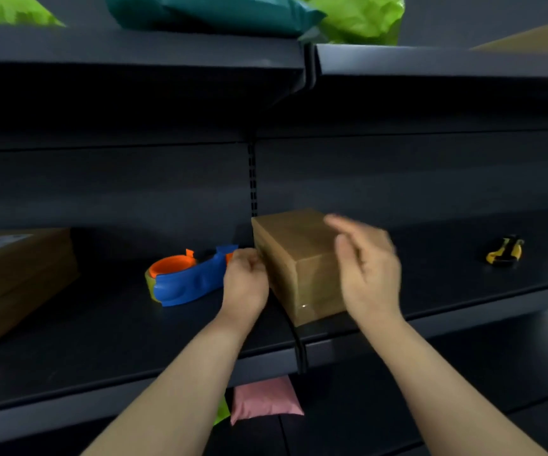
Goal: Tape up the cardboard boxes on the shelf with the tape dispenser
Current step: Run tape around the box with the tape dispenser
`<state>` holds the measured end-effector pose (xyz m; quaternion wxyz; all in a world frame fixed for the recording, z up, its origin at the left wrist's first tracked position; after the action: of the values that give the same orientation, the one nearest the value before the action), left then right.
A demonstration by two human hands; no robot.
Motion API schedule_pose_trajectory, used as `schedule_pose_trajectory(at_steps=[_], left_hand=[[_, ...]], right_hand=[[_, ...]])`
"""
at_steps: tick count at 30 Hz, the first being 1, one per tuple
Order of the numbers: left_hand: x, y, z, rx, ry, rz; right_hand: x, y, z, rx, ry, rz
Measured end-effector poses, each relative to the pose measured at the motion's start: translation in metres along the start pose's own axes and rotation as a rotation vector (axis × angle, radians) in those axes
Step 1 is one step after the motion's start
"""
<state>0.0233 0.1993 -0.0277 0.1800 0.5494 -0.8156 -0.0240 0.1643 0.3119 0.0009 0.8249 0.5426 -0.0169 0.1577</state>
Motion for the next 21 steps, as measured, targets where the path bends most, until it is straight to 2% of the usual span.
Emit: schedule_pose_trajectory(at_steps=[1,2,4,5,7,11,14,16,18,21], left_hand=[[-0.006,-0.005,-0.005,0.028,-0.119,0.01],[-0.014,-0.01,-0.009,0.093,-0.245,0.065],[-0.031,-0.014,-0.011,0.287,-0.458,0.126],[-0.039,-0.01,-0.007,0.348,-0.535,0.123],[-0.043,-0.012,-0.011,0.423,-0.601,0.112],[-0.041,-0.019,-0.029,0.433,-0.628,0.105],[-0.038,-0.017,-0.034,0.313,-0.466,0.057],[-0.034,-0.014,-0.034,0.252,-0.32,-0.068],[-0.03,-0.014,-0.035,0.275,-0.278,-0.147],[-0.024,-0.011,-0.044,0.3,-0.218,-0.126]], right_hand=[[0.007,0.007,-0.014,-0.164,0.062,-0.041],[0.009,0.012,-0.027,-0.446,0.2,-0.009],[0.001,0.016,-0.047,-1.0,0.54,0.161],[0.0,0.017,-0.051,-1.124,0.649,0.25],[0.002,0.021,-0.052,-1.15,0.724,0.381],[0.008,0.018,-0.064,-1.077,0.849,0.496],[0.004,0.024,-0.069,-1.039,0.79,0.577],[-0.001,0.025,-0.07,-1.029,0.697,0.581],[-0.005,0.025,-0.069,-1.002,0.66,0.575],[-0.003,0.024,-0.066,-0.957,0.664,0.503]])
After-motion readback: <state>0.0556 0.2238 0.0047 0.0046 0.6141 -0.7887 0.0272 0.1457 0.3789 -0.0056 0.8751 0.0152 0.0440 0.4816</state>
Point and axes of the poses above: each hand's wrist, its own y-axis towards the middle knuckle, its own x-axis out of the back of the hand, z = x × y, the point moved 3 cm from there along y, towards the middle knuckle, and after that the axes turned 3 degrees about x, right-handed, at the moved point
